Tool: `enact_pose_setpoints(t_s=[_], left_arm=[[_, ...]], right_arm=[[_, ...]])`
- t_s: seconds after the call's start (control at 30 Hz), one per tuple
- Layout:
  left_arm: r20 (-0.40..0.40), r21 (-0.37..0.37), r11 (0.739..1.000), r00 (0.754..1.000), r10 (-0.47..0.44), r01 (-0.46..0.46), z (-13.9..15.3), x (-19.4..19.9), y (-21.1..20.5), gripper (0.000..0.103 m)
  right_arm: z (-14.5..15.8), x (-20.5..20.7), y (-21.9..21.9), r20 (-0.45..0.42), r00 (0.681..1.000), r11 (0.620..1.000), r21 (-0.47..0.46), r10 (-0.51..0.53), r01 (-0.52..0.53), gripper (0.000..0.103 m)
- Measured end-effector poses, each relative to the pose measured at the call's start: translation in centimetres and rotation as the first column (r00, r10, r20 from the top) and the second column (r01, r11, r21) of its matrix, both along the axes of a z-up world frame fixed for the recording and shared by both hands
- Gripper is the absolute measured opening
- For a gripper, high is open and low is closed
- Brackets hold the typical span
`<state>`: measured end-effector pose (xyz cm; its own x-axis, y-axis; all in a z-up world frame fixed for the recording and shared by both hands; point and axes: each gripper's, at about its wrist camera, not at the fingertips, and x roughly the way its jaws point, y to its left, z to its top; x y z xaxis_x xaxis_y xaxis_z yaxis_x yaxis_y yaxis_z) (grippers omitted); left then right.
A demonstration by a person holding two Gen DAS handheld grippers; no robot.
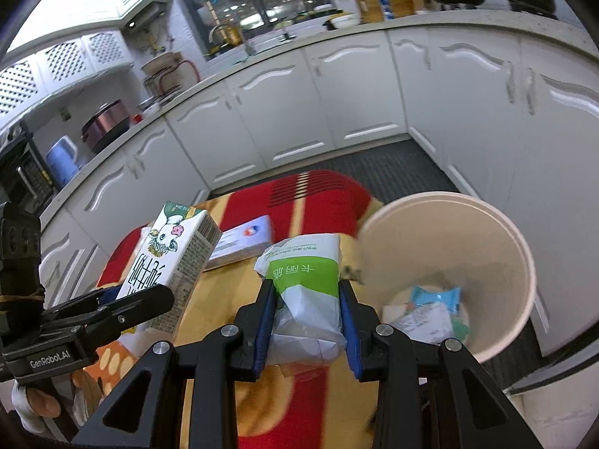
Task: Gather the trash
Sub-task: 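Carry the milk carton and white-green bag to the bin and release both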
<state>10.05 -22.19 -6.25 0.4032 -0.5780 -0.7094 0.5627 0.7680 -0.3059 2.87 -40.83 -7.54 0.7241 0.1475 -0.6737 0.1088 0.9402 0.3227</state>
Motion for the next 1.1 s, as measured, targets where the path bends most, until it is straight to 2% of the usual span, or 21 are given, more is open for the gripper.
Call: enact_pose_setpoints(t_s=[0.33,0.53,1.1], left_arm=[[-0.052,0.011,0.997,0.996,-0.078,0.078,-1.4,0.6,-5.7,0.056],[-0.057,0.024,0.994,0.993,-0.107,0.108,-2.1,1.2,-8.6,0.056],[-0.08,0.044,0.99,0.988,-0.132,0.135,-3.9,2.8,-12.4,0.056]], right_arm=[[-1.4,-0.9,-4.1,-0.041,0.995,0.996,0.0,-0.087,0.088,0.032],[-2.9,-0.8,-6.2,-0.071,0.99,0.992,0.012,-0.122,0.123,0.032],[-6.0,-0.4,-9.8,-0.138,0.973,0.981,0.031,-0.185,0.191,0.032]])
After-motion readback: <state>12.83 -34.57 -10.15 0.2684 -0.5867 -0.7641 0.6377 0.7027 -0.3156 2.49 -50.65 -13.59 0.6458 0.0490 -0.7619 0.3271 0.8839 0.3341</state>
